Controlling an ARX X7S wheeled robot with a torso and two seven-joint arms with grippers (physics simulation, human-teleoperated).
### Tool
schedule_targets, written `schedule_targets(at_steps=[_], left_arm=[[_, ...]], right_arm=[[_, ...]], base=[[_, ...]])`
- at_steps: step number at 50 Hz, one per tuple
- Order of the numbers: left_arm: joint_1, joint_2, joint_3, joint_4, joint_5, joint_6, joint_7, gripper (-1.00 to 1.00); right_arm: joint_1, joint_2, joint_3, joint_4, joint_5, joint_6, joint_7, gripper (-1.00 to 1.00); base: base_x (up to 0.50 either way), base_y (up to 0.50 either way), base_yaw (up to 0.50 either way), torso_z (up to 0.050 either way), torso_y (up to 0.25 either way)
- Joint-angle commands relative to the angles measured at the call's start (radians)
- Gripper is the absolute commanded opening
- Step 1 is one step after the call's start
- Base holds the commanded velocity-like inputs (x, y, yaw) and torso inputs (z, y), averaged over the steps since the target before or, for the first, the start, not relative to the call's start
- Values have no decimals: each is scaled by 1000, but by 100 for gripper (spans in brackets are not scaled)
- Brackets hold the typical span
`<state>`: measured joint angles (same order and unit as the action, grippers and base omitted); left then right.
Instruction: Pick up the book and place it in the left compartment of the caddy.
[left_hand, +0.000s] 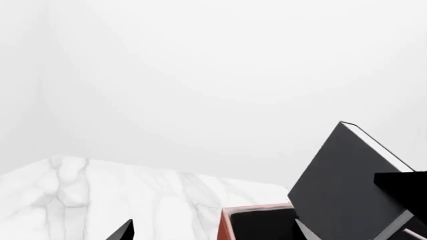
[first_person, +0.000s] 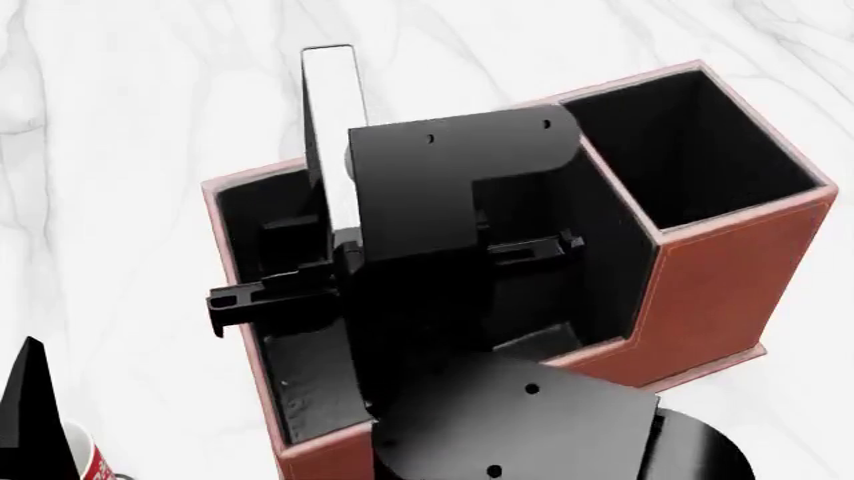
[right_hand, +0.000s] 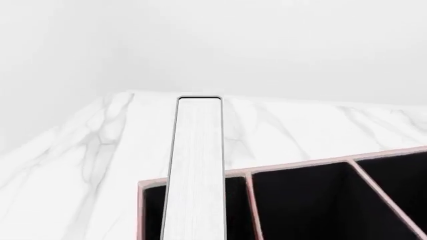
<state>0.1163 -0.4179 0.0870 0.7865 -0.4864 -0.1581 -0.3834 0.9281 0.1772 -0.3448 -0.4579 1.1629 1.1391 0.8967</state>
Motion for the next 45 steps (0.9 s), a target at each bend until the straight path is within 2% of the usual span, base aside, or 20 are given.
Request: schedule_targets(at_steps=[1,15,45], left_arm=[[1,0,7,-5,4,7,1,100],[-2,-3,11,-11,5,9,-3,100],[-3,-12,10,-10,-4,11,-14,100]], right_arm=[[15,20,64,36,130,83,28,-100],[25,94,86,80,196,121,9,-100],[81,96,-55,212,111,125,-91,-100]], base=[[0,0,0,0,10],[0,0,0,0,1],[0,0,0,0,1]])
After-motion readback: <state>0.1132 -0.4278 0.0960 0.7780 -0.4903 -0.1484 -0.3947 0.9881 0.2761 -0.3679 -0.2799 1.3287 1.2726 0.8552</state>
